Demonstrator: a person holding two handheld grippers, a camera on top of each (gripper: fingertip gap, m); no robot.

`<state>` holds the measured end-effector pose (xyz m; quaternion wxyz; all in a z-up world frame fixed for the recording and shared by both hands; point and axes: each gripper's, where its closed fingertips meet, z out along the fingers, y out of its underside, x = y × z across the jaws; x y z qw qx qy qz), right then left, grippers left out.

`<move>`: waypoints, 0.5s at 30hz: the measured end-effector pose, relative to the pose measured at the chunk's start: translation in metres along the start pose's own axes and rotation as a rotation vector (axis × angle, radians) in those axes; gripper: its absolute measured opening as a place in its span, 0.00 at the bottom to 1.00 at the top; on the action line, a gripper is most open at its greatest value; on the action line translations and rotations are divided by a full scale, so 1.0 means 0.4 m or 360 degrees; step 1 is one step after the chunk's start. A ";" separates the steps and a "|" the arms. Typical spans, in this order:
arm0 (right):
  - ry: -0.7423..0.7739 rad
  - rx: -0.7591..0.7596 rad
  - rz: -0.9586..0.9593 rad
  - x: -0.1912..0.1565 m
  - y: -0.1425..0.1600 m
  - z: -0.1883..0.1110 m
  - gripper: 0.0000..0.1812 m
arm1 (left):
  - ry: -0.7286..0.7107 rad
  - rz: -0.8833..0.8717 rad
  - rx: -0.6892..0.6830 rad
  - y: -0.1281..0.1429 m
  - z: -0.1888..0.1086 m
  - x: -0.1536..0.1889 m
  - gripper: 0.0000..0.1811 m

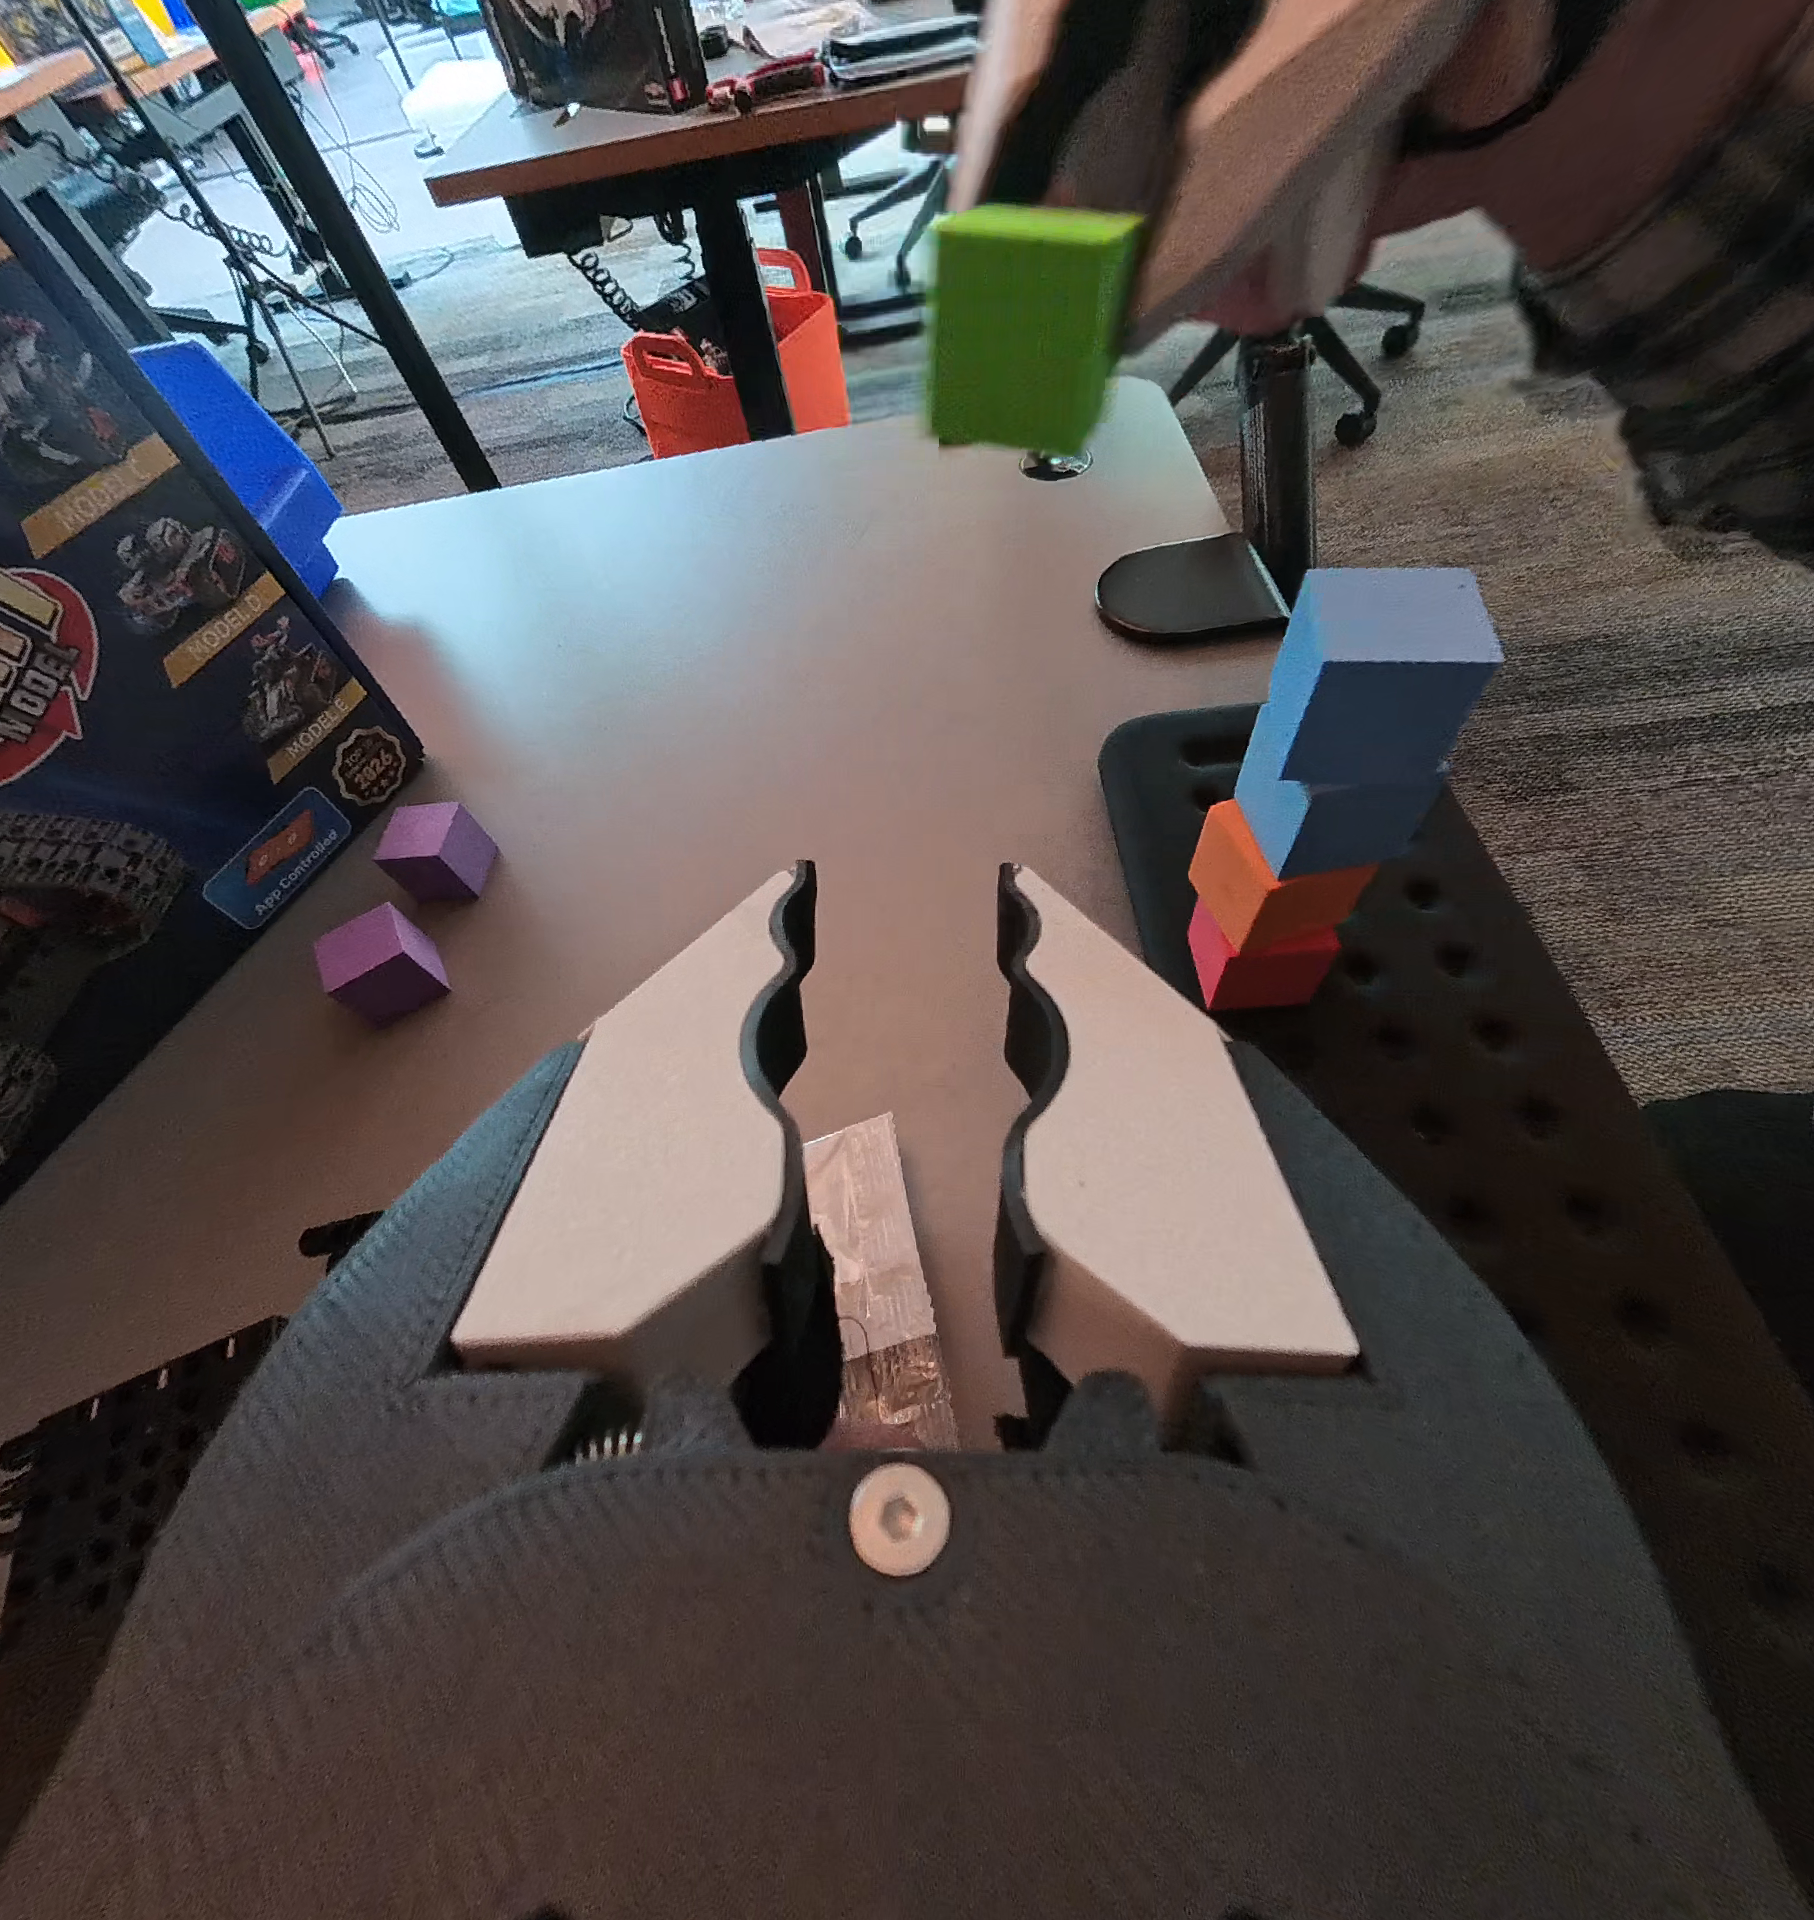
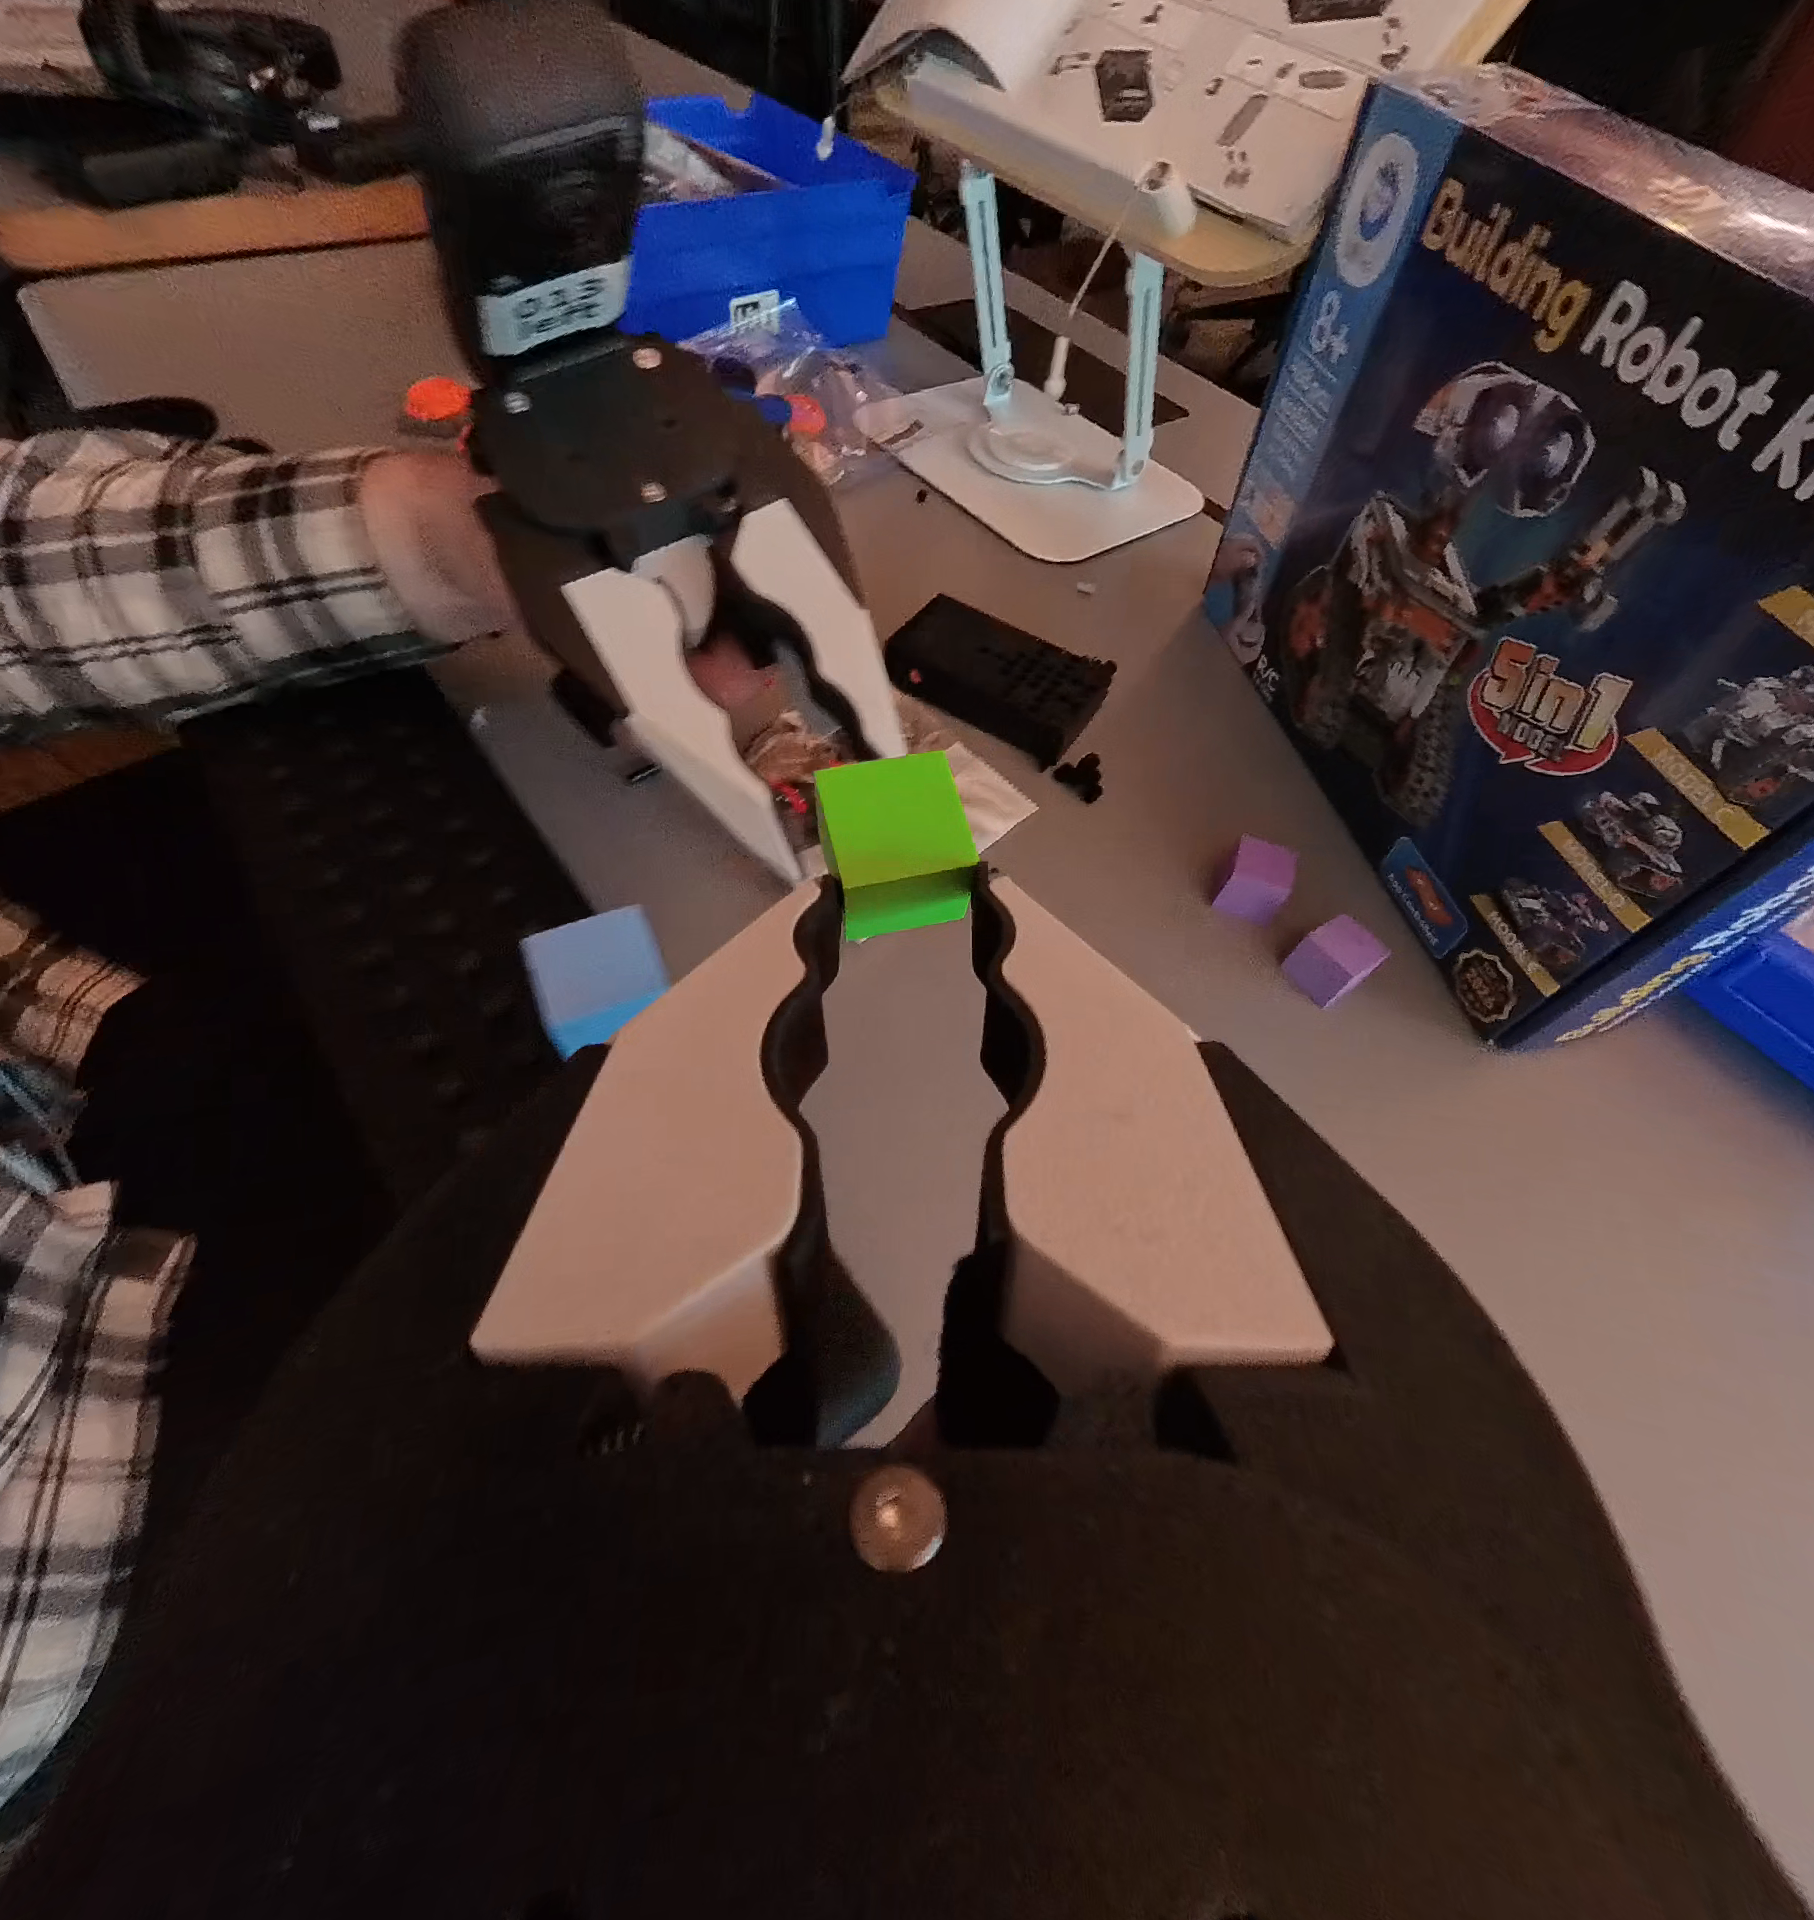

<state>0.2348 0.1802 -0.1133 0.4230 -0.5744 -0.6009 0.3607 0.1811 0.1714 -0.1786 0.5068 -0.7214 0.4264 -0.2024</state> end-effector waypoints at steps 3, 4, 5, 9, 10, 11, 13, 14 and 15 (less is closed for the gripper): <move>-0.0066 -0.0009 -0.0046 -0.070 -0.004 -0.044 0.13 | -0.0003 -0.0008 0.0003 0.001 0.002 -0.002 0.19; -0.0093 -0.0007 -0.0049 -0.091 -0.006 -0.051 0.13 | -0.0006 -0.0011 0.0003 0.002 0.003 -0.003 0.19; -0.0102 -0.0012 -0.0055 -0.104 -0.006 -0.053 0.13 | -0.0008 -0.0015 0.0002 0.004 0.004 -0.005 0.19; -0.0151 -0.0059 -0.0077 -0.146 0.010 -0.035 0.13 | -0.0010 -0.0018 -0.0010 0.011 0.007 -0.005 0.18; -0.0171 -0.0068 -0.0073 -0.155 0.014 -0.028 0.13 | -0.0012 -0.0016 -0.0013 0.013 0.007 -0.006 0.18; -0.0184 -0.0080 -0.0072 -0.161 0.019 -0.023 0.13 | -0.0012 -0.0017 -0.0015 0.014 0.007 -0.006 0.18; -0.0180 -0.0105 -0.0080 -0.162 0.028 -0.016 0.13 | -0.0011 -0.0020 -0.0015 0.015 0.006 -0.007 0.18; -0.0184 -0.0112 -0.0079 -0.164 0.030 -0.015 0.13 | -0.0012 -0.0019 -0.0017 0.015 0.006 -0.007 0.18; -0.0190 -0.0117 -0.0077 -0.165 0.031 -0.014 0.13 | -0.0013 -0.0018 -0.0018 0.015 0.005 -0.008 0.18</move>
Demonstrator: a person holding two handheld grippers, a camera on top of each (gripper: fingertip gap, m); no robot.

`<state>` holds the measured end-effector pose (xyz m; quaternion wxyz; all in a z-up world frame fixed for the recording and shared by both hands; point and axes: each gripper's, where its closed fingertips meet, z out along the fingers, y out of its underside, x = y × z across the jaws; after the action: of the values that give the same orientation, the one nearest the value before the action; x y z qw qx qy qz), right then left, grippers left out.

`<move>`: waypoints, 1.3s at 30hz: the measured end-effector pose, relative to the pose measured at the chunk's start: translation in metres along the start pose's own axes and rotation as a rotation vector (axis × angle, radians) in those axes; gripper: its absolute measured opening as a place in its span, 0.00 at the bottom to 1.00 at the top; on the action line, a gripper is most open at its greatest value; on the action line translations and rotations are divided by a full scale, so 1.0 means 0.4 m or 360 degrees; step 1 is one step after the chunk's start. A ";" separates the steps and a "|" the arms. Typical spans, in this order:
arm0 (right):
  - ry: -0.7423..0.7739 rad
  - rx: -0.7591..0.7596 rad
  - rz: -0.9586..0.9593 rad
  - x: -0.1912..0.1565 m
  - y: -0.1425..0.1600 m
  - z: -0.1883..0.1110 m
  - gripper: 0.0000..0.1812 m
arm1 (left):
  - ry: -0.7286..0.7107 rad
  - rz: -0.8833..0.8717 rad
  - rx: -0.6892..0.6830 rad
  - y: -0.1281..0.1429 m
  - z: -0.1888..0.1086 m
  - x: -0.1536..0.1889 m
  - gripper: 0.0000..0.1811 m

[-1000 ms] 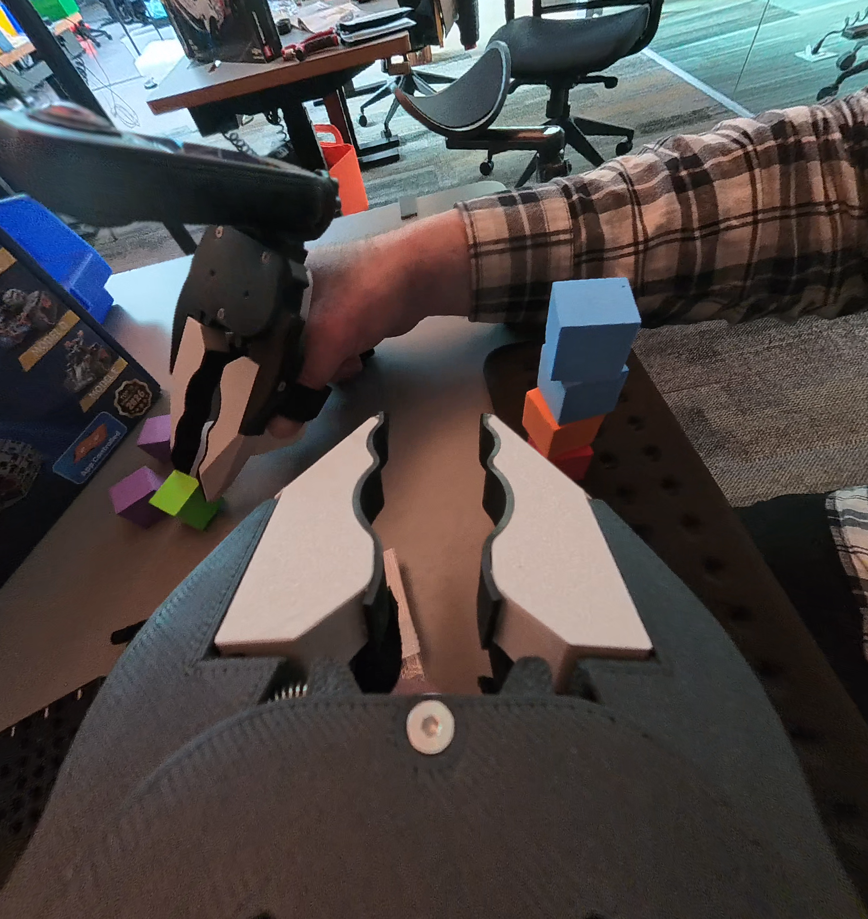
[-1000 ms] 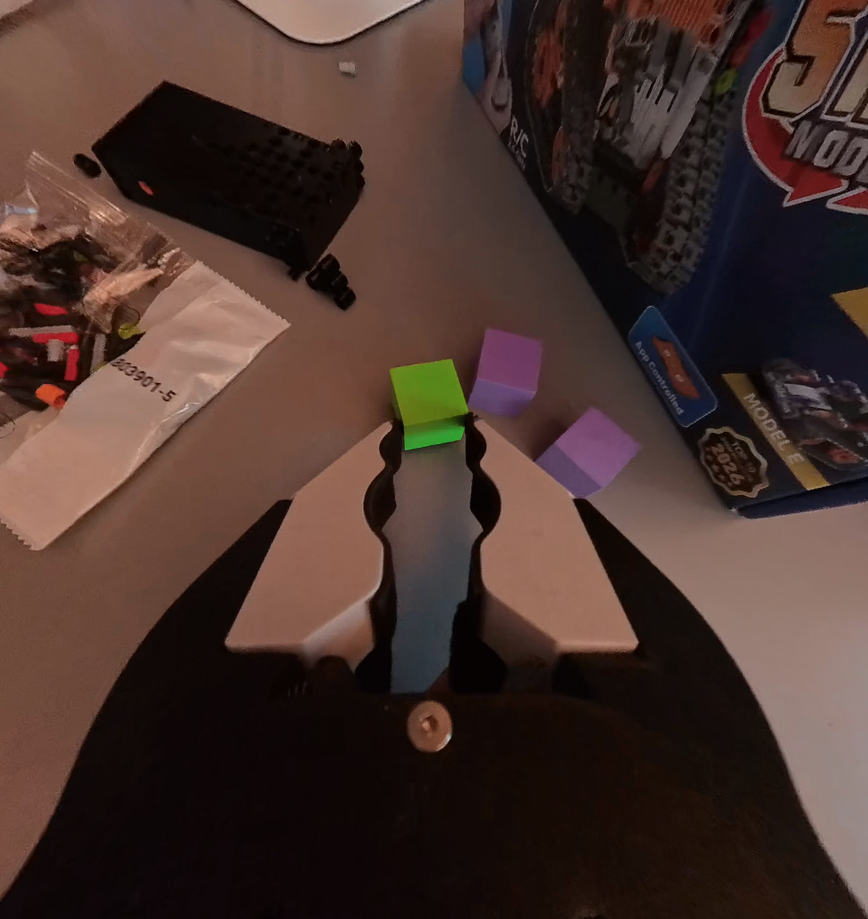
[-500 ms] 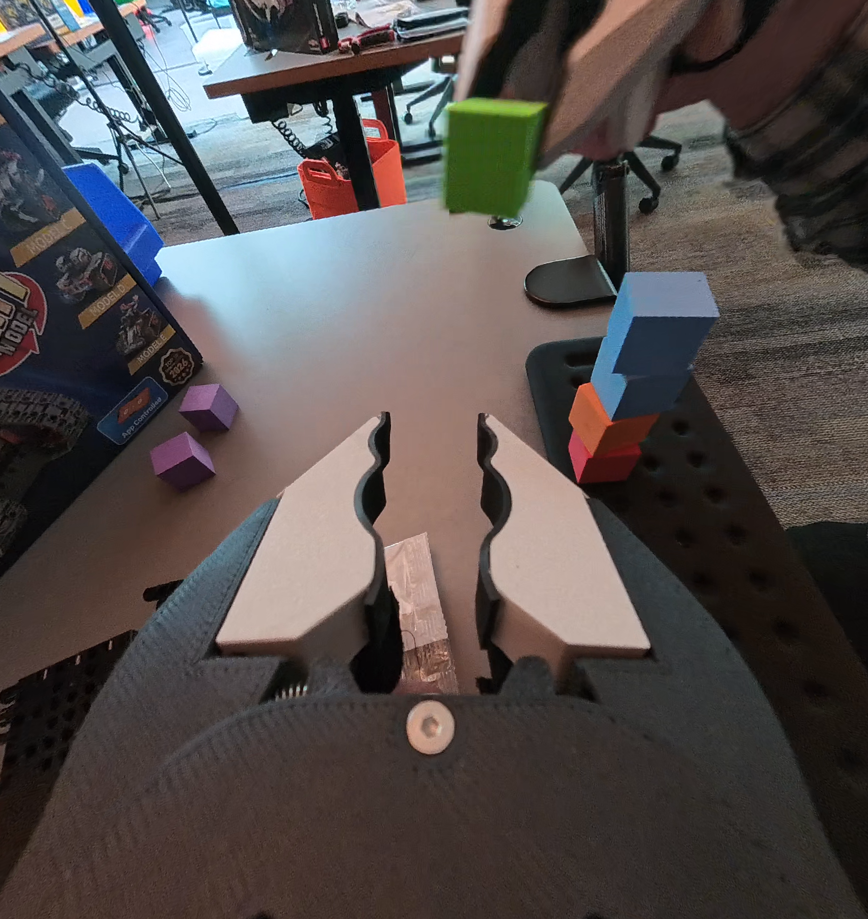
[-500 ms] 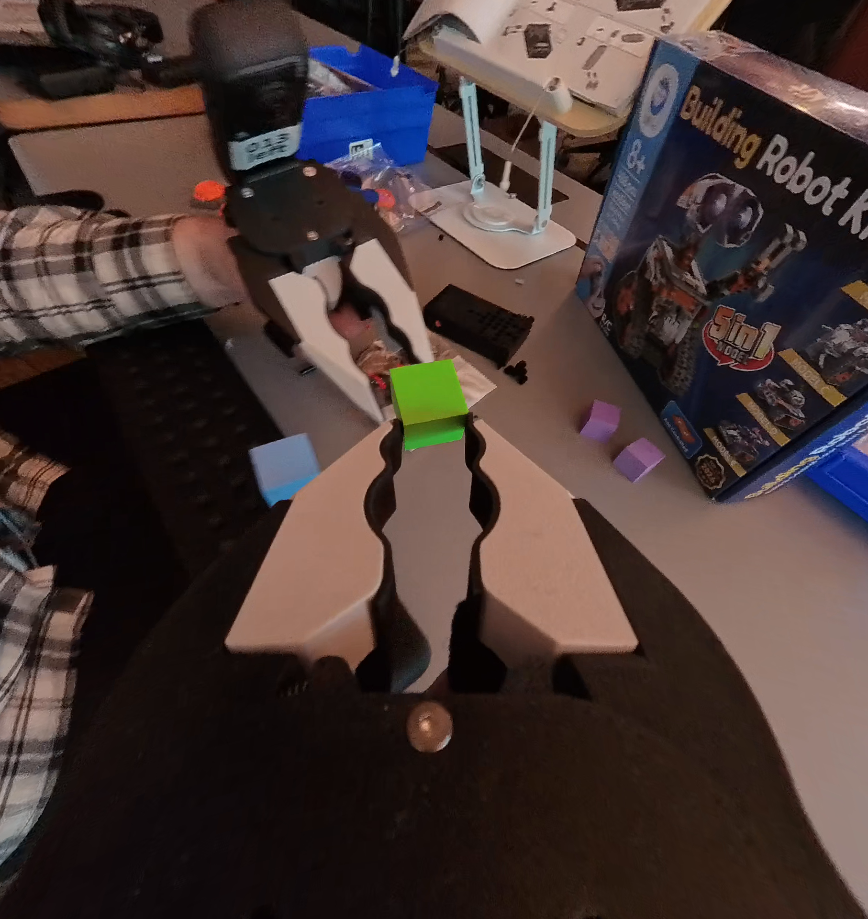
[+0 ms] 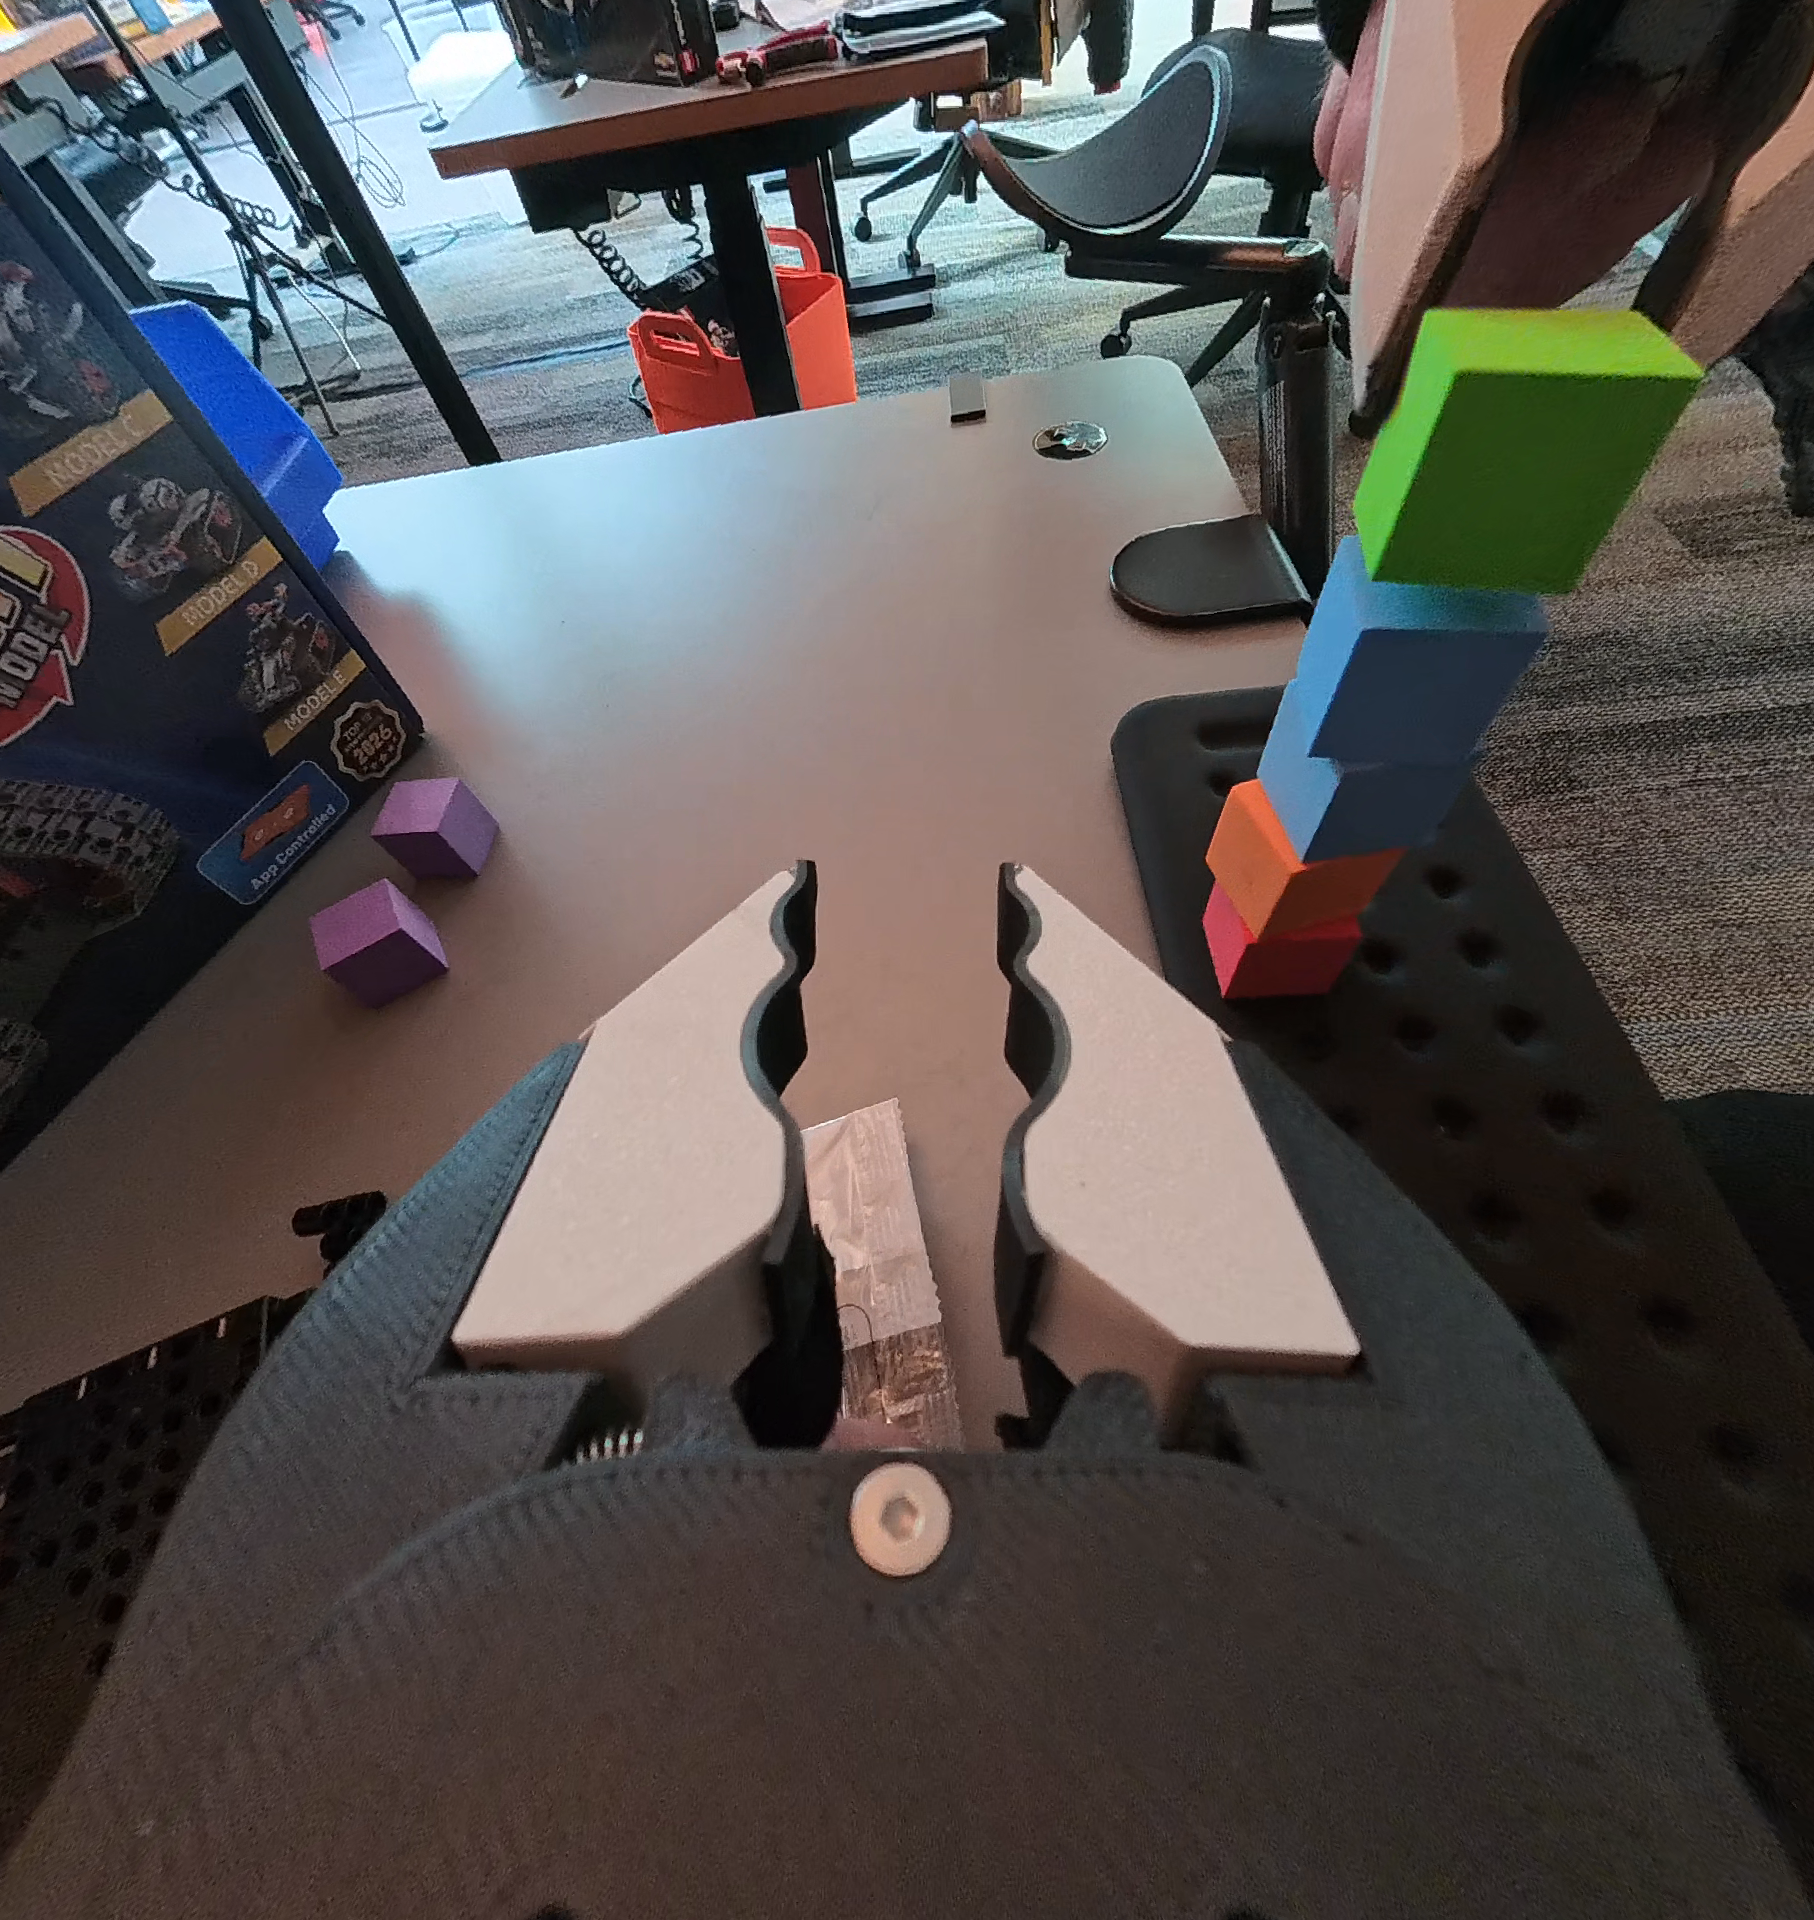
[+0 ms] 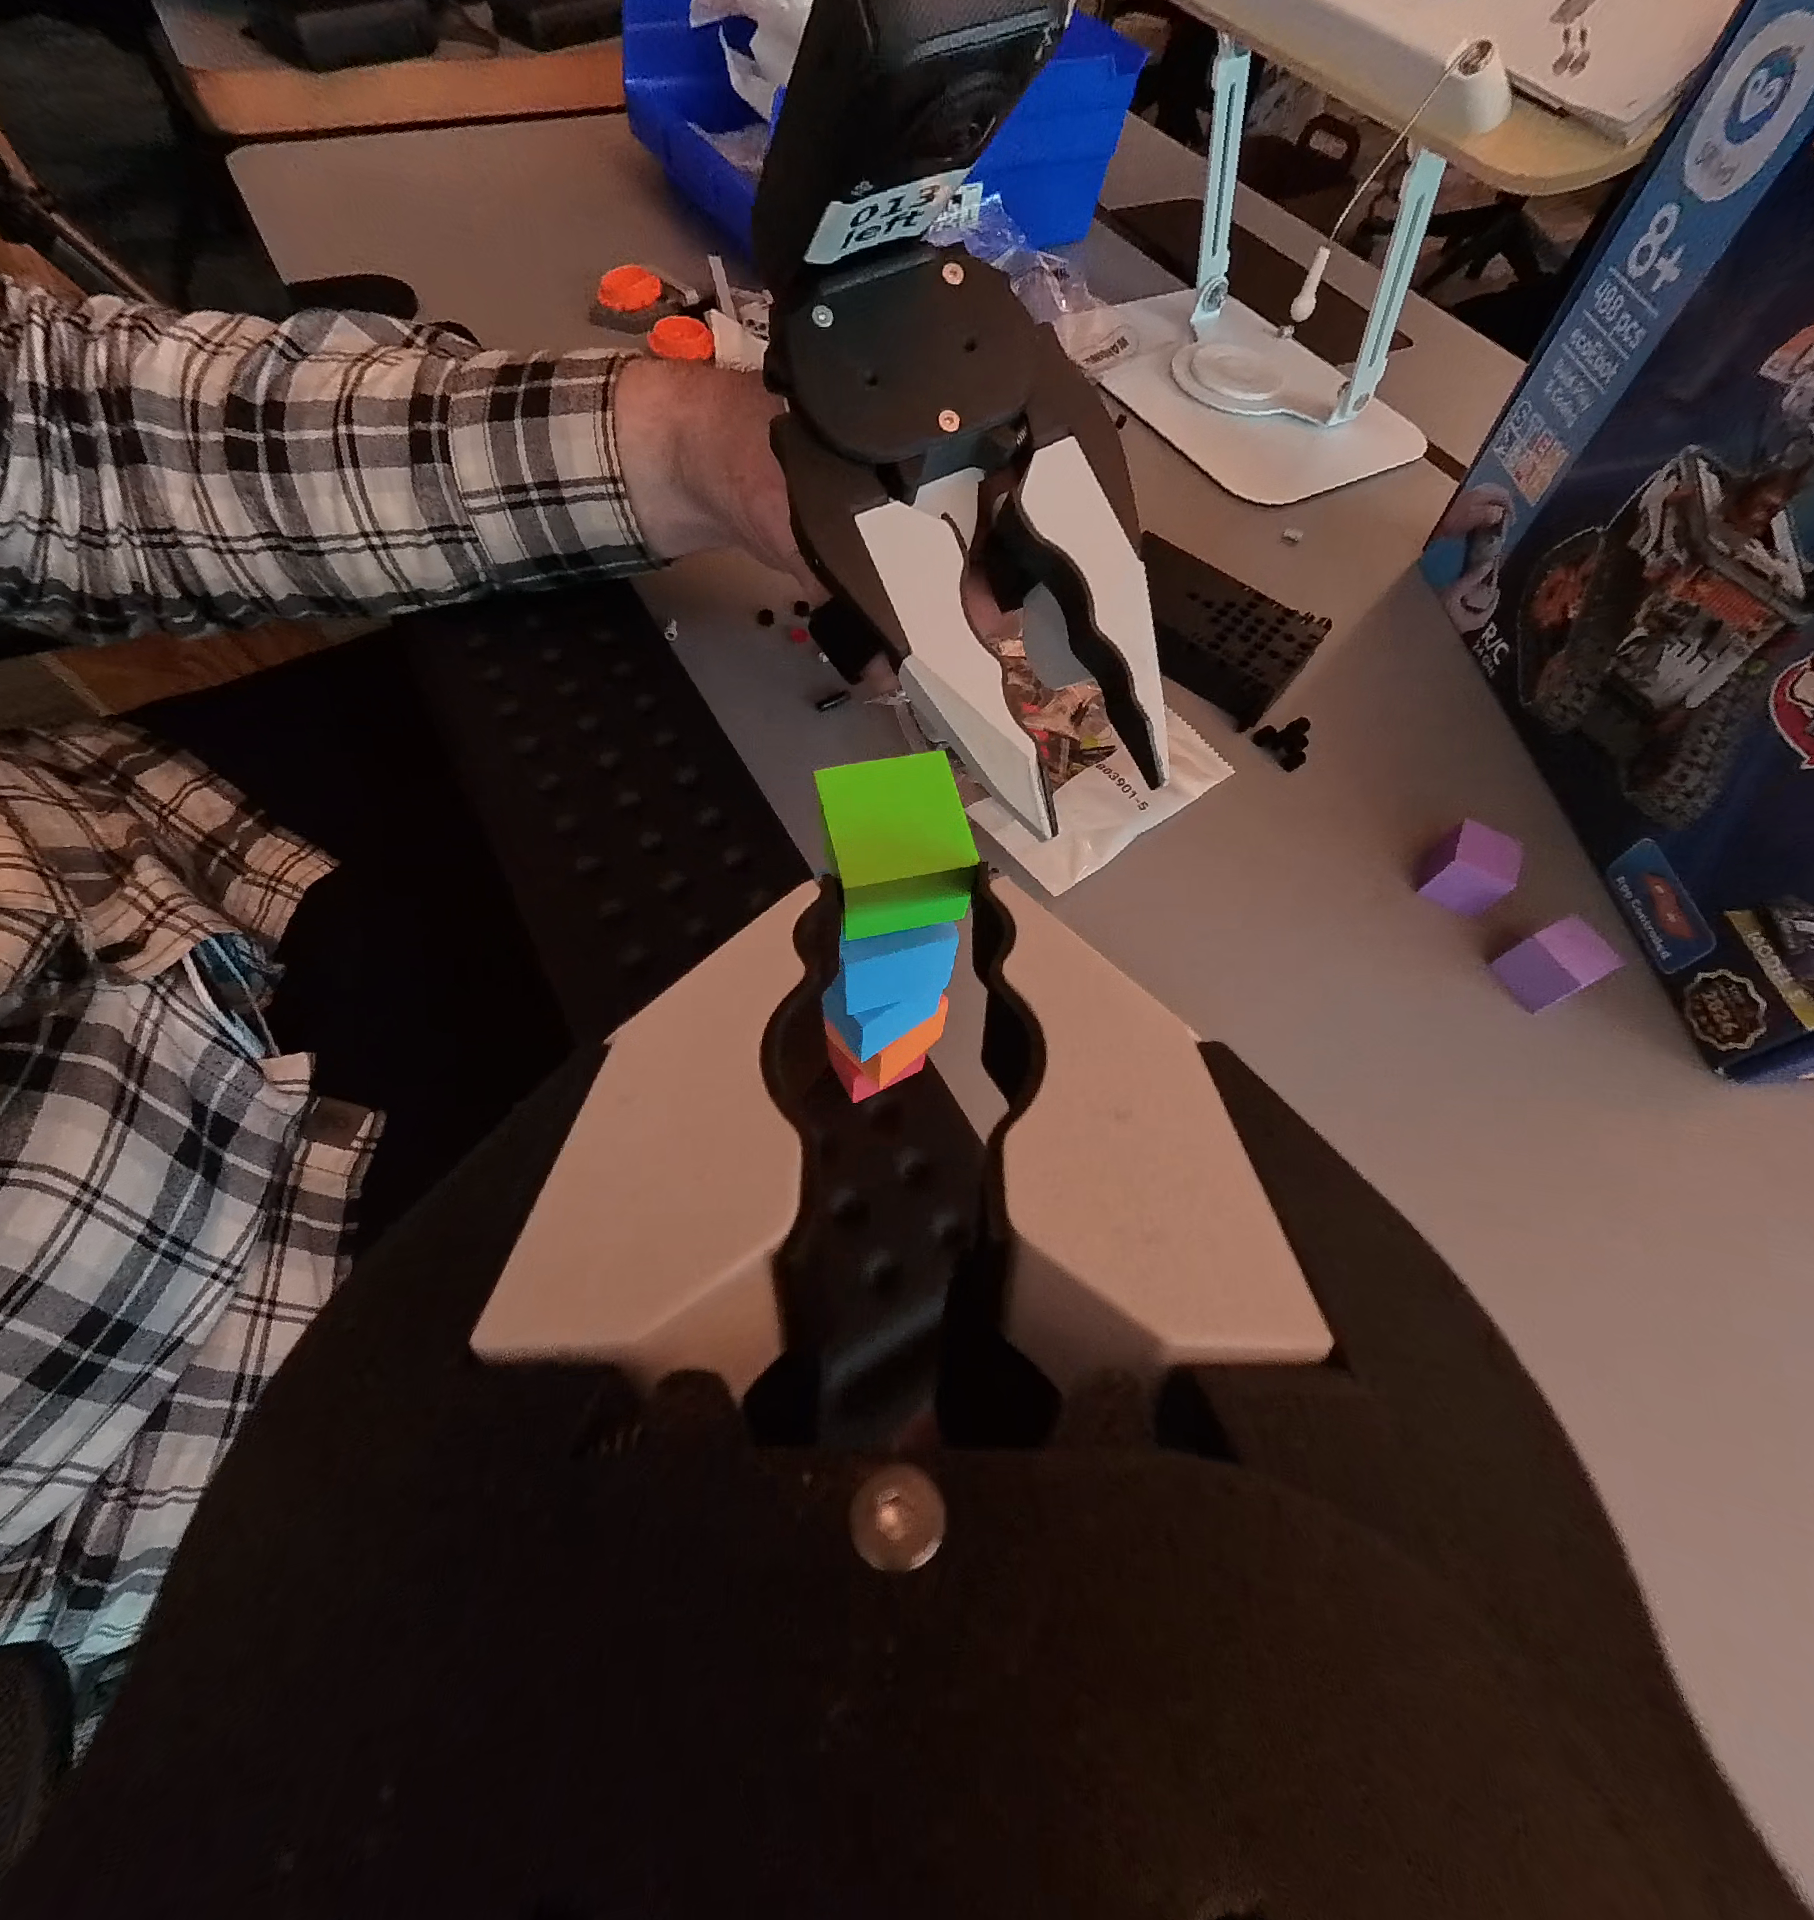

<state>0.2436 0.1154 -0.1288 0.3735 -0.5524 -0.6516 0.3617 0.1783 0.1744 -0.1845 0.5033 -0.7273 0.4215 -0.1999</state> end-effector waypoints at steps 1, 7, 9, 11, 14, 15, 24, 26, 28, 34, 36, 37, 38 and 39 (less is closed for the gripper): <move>0.0005 -0.0009 -0.0002 0.001 0.002 0.001 0.13 | 0.0000 0.0000 0.0001 0.000 0.000 0.000 0.18; -0.0013 -0.0050 -0.0007 -0.004 0.011 0.006 0.14 | -0.0006 0.0002 -0.0005 0.001 0.001 -0.003 0.19; -0.0011 -0.0047 -0.0007 -0.005 0.011 0.008 0.14 | -0.0008 -0.0002 -0.0009 0.003 0.002 -0.005 0.19; -0.0001 -0.0038 -0.0004 -0.002 0.010 0.006 0.17 | -0.0020 -0.0004 -0.0015 0.005 0.002 -0.009 0.19; 0.0026 0.0002 0.0011 0.005 0.003 -0.007 0.19 | -0.0085 -0.0022 -0.0023 0.007 0.002 -0.037 0.19; 0.0041 0.0022 0.0016 0.007 -0.002 -0.014 0.19 | -0.0152 -0.0048 -0.0038 0.010 0.003 -0.062 0.19; 0.0166 0.0200 0.0098 0.035 -0.009 -0.072 0.19 | -0.0698 -0.0226 -0.0332 0.073 0.067 -0.317 0.25; 0.0172 0.0212 0.0120 0.034 0.000 -0.074 0.19 | -0.0805 -0.0187 -0.0508 0.108 0.092 -0.364 0.25; 0.0176 0.0221 0.0141 0.032 0.011 -0.074 0.19 | -0.0803 -0.0178 -0.0586 0.126 0.129 -0.384 0.24; 0.0182 0.0220 0.0193 0.033 0.046 -0.072 0.18 | -0.0800 -0.0244 -0.0709 0.165 0.195 -0.418 0.23; 0.0188 0.0231 0.0206 0.036 0.052 -0.075 0.18 | -0.0830 -0.0247 -0.0725 0.172 0.201 -0.430 0.19; 0.0189 0.0236 0.0212 0.038 0.054 -0.076 0.18 | -0.0825 -0.0245 -0.0722 0.173 0.206 -0.431 0.16; 0.0193 0.0239 0.0216 0.039 0.056 -0.077 0.18 | -0.0816 -0.0236 -0.0707 0.171 0.211 -0.430 0.15; 0.0199 0.0241 0.0220 0.041 0.059 -0.078 0.18 | -0.0825 -0.0221 -0.0691 0.168 0.210 -0.433 0.15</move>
<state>0.2801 0.1365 -0.1339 0.4284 -0.5876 -0.5582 0.3996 0.1130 0.3535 -0.2568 0.4123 -0.8711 0.2619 0.0520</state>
